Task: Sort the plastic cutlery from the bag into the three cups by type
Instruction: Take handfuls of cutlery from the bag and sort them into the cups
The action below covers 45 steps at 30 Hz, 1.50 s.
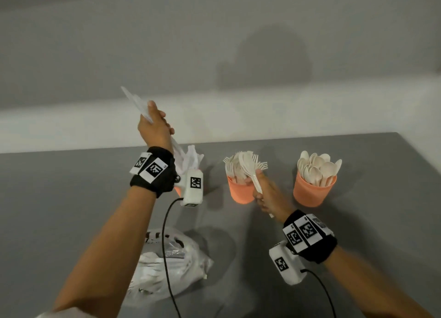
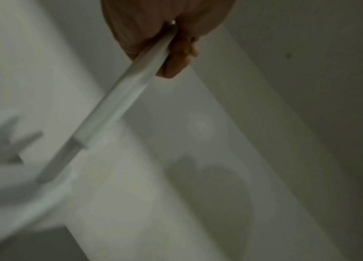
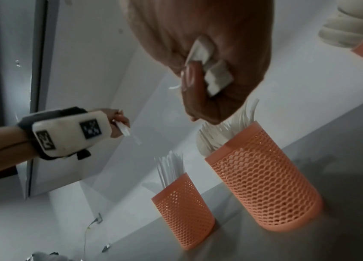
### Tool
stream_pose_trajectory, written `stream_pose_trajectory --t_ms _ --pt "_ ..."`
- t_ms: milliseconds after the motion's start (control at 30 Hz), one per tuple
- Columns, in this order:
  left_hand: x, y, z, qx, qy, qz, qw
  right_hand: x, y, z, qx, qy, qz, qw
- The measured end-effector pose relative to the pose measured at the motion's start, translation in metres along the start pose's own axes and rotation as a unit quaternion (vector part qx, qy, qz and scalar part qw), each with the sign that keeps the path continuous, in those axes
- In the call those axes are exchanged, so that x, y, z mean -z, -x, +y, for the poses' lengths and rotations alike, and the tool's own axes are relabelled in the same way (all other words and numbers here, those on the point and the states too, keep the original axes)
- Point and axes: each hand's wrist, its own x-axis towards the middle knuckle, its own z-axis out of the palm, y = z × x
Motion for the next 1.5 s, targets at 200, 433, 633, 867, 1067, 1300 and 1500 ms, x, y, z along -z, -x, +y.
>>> stream_pose_trajectory --t_ms 200,433,633,867,1067,1300,1500 --pt "0.018 -0.025 -0.028 -0.021 -0.069 0.025 0.997 0.001 0.001 -0.001 -0.014 -0.007 -0.004 1.000" --pt "0.031 -0.016 -0.094 -0.003 -0.181 -0.027 0.983 0.011 0.005 -0.004 0.008 -0.007 0.016 1.000" --pt "0.040 -0.010 -0.124 -0.038 -0.259 -0.033 0.965 0.013 0.006 -0.003 -0.001 -0.003 0.012 1.000" --pt "0.036 -0.009 -0.117 -0.135 -0.387 -0.078 0.909 0.006 0.010 -0.005 0.010 0.009 -0.010 1.000" --pt "0.029 -0.010 -0.111 -0.201 -0.518 -0.136 0.820 0.006 0.011 -0.006 0.013 0.010 -0.004 1.000" --pt "0.027 -0.012 -0.114 -0.147 -0.666 -0.151 0.715 0.008 0.012 -0.005 0.007 -0.001 -0.007 1.000" --pt "0.033 -0.013 -0.114 -0.085 -0.683 -0.169 0.705 0.011 0.014 -0.005 0.015 -0.006 -0.004 1.000"
